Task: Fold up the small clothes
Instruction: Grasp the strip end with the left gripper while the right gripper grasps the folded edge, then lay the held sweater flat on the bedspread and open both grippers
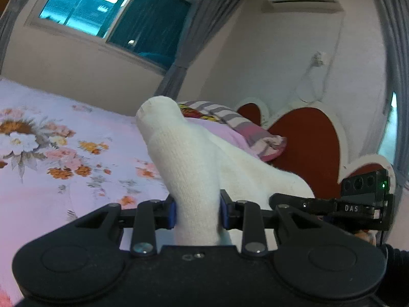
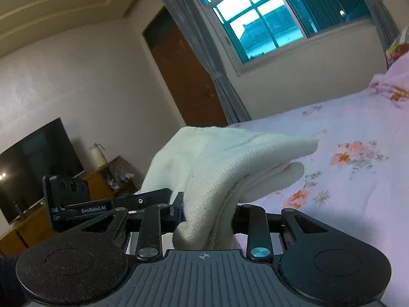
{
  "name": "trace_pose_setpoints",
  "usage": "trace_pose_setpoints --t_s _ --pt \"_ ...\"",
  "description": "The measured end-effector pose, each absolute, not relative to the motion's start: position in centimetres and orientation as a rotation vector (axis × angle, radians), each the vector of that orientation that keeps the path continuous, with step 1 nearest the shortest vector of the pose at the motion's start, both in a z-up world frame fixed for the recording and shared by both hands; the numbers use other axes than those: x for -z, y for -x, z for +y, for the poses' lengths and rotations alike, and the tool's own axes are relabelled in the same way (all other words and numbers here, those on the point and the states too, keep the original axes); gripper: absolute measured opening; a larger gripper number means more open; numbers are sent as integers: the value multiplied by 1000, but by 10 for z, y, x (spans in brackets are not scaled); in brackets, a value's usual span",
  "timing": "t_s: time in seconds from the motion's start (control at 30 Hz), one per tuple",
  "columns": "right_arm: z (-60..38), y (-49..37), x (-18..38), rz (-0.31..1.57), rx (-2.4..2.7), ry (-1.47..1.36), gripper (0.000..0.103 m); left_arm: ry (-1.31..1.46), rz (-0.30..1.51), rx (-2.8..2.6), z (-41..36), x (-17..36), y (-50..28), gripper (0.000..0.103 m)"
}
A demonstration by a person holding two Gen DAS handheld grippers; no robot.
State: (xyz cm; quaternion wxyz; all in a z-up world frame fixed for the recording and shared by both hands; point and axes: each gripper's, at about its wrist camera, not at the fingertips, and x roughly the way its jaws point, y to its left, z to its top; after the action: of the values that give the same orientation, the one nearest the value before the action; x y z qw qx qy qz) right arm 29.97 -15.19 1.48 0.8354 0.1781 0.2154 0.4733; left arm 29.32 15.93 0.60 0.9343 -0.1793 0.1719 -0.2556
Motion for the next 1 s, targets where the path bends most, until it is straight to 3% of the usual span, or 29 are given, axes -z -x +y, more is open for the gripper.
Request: trace_pose_setpoints --t_s 0.17,0.33,0.43,0.53,0.6,0.83,0.87,0.9,0.93,1.0 --pt "-126 -380 16 556 -978 -414 31 424 425 492 179 28 -360 30" --pt "-104 -470 69 782 -886 -527 31 464 599 435 189 76 -435 31" --pt "-97 -504 109 924 -737 -559 40 513 751 394 193 117 -458 39" --pt "-120 -497 126 957 -772 -669 47 671 759 448 211 128 -438 39" --pt "-142 -484 125 951 -835 -685 58 707 784 521 220 131 -411 39" --pt "-160 -441 134 994 -972 -650 58 727 869 580 203 136 -364 39" --pt "-155 -441 132 998 -970 -648 50 709 884 568 197 137 -369 38" --pt "-148 -440 129 1017 -981 -644 25 708 898 574 191 138 -371 36" --pt "-143 -439 124 1040 -989 -633 17 704 920 592 186 137 -373 35" --pt "-139 -436 117 1046 -986 -622 15 722 939 618 184 134 -372 19"
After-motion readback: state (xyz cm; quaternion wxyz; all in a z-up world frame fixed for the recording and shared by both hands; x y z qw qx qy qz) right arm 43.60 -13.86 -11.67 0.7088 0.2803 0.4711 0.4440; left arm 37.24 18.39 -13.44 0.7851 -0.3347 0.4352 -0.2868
